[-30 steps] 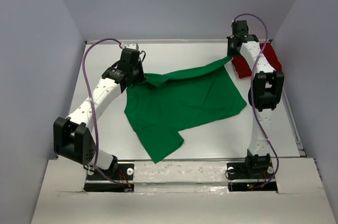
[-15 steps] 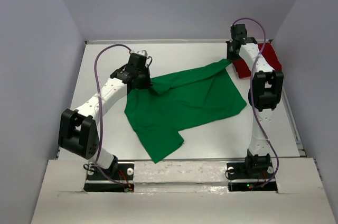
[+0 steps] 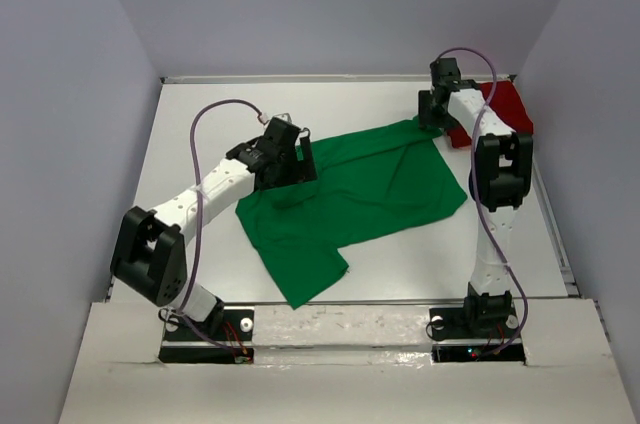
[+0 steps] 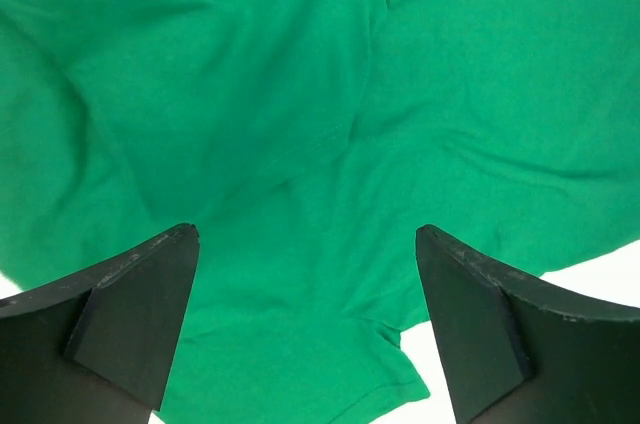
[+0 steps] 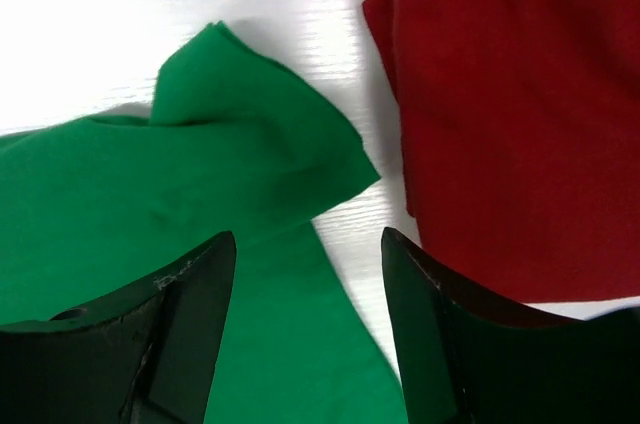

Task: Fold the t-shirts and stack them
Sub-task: Fold the tshirt

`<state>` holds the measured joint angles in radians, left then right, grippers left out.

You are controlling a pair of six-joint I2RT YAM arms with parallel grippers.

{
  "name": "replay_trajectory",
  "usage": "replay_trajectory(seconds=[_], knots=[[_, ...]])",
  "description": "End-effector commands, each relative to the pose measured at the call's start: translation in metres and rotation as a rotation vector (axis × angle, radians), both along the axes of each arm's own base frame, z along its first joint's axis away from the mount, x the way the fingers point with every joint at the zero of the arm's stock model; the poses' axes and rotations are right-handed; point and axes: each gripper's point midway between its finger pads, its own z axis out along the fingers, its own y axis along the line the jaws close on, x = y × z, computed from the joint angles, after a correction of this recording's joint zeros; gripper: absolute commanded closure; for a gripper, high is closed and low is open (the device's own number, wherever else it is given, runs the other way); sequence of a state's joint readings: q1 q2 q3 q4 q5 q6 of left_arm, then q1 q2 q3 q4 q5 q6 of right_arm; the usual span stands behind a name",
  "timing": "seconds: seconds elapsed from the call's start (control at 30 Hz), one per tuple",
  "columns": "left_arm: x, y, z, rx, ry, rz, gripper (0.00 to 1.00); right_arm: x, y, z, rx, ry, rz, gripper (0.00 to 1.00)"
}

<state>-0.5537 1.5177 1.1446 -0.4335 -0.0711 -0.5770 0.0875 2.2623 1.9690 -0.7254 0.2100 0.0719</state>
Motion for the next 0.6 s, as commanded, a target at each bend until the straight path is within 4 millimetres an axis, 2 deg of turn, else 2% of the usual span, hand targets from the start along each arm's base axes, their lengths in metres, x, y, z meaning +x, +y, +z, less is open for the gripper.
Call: replay_trajectory(seconds=[0.0,0.03,0.07,0.17,0.23,0.3,0.33,0.37,0.4,0.43,0.47,0.5,0.57], knots=[[0.004,0.015,0.065,0.033,-0.203,0.150,0.01,0.010,0.024,0.073,0.022,-0.176,0.037,0.34],[0.004,0.018,0.066,0.045,-0.208,0.161,0.01,0.011,0.027,0.075,0.037,-0.182,0.052,0.34],[0.005,0.021,0.071,0.054,-0.219,0.175,0.01,0.011,0.039,0.085,0.050,-0.201,0.077,0.34],[0.013,0.026,0.082,0.081,-0.259,0.202,0.01,0.008,0.055,0.104,0.059,-0.237,0.109,0.35],[0.022,0.027,0.082,0.104,-0.281,0.201,0.01,0.006,0.062,0.108,0.076,-0.245,0.124,0.35],[0.037,0.031,0.087,0.109,-0.296,0.205,0.01,0.006,0.072,0.108,0.124,-0.244,0.149,0.48],[0.044,0.030,0.078,0.115,-0.271,0.195,0.01,0.006,0.076,0.108,0.146,-0.245,0.156,0.61],[0.054,0.027,0.081,0.096,-0.276,0.187,0.08,0.006,0.083,0.108,0.173,-0.244,0.179,0.95],[0.063,0.025,0.070,0.065,-0.236,0.161,0.16,0.007,0.083,0.106,0.177,-0.241,0.174,1.00],[0.067,0.023,0.069,0.067,-0.239,0.156,0.28,0.008,0.082,0.103,0.173,-0.240,0.171,1.00],[0.078,0.022,0.074,0.022,-0.238,0.139,0.48,0.009,0.083,0.100,0.177,-0.237,0.168,1.00],[0.084,0.022,0.064,0.021,-0.215,0.131,0.99,0.011,0.084,0.100,0.176,-0.237,0.173,1.00],[0.098,0.029,0.068,0.001,-0.215,0.137,1.00,0.011,0.081,0.090,0.164,-0.213,0.160,1.00]])
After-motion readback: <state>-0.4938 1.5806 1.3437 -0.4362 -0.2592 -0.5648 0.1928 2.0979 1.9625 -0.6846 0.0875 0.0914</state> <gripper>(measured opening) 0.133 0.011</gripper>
